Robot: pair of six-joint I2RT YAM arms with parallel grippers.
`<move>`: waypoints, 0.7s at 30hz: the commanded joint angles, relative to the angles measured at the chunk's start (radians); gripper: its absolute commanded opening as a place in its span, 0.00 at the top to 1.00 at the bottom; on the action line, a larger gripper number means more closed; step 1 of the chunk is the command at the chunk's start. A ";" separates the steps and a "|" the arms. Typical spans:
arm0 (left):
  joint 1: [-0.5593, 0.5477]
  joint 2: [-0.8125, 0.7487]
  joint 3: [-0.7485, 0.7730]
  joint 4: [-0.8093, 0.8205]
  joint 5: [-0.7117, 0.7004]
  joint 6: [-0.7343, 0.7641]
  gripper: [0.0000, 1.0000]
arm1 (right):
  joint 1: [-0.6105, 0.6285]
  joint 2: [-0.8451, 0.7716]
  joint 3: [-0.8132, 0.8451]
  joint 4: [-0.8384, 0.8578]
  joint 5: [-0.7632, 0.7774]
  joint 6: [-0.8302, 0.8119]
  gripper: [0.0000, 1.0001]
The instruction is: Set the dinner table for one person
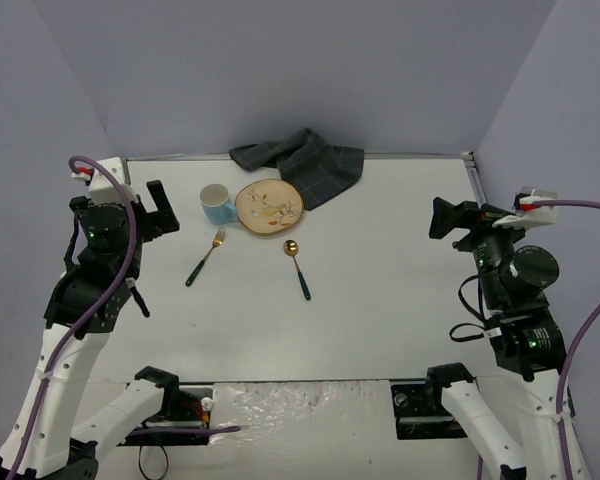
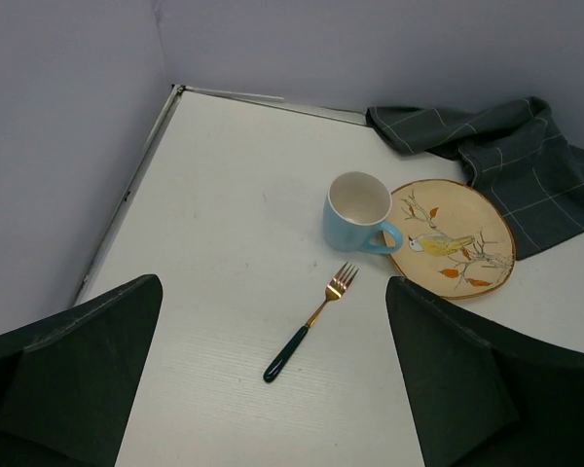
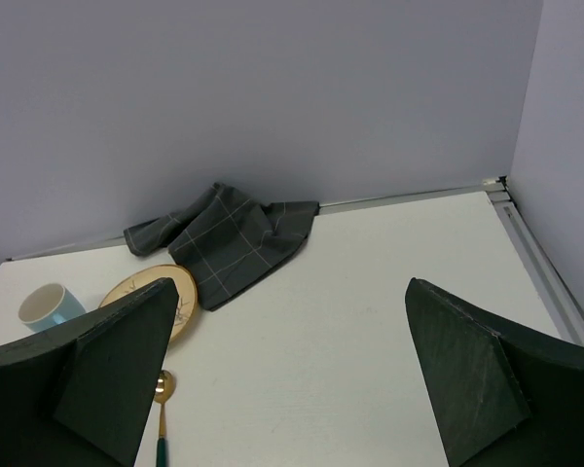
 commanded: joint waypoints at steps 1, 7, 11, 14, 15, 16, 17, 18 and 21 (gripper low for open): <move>-0.001 0.036 0.019 0.019 0.035 -0.019 0.03 | 0.001 0.023 -0.018 0.080 0.011 0.067 0.00; -0.001 0.090 -0.015 0.030 0.119 -0.038 0.03 | 0.001 0.134 -0.067 0.076 -0.024 0.198 0.00; -0.001 0.118 -0.057 0.073 0.154 -0.051 0.03 | 0.001 0.306 -0.079 0.126 -0.038 0.252 0.00; -0.001 0.136 -0.089 0.121 0.167 -0.057 0.03 | 0.001 0.430 -0.078 0.209 -0.064 0.291 0.00; -0.001 0.142 -0.103 0.133 0.171 -0.057 0.03 | 0.001 0.489 -0.074 0.248 -0.093 0.300 0.00; -0.001 0.143 -0.110 0.145 0.171 -0.057 0.03 | 0.003 0.527 -0.061 0.261 -0.100 0.311 0.00; -0.001 0.143 -0.123 0.157 0.169 -0.057 0.03 | 0.003 0.580 -0.040 0.291 -0.110 0.320 0.00; -0.001 0.140 -0.136 0.168 0.166 -0.056 0.03 | 0.004 0.644 -0.013 0.316 -0.115 0.329 0.00; 0.001 0.122 -0.172 0.182 0.164 -0.053 0.03 | 0.014 0.835 0.084 0.357 -0.106 0.353 0.00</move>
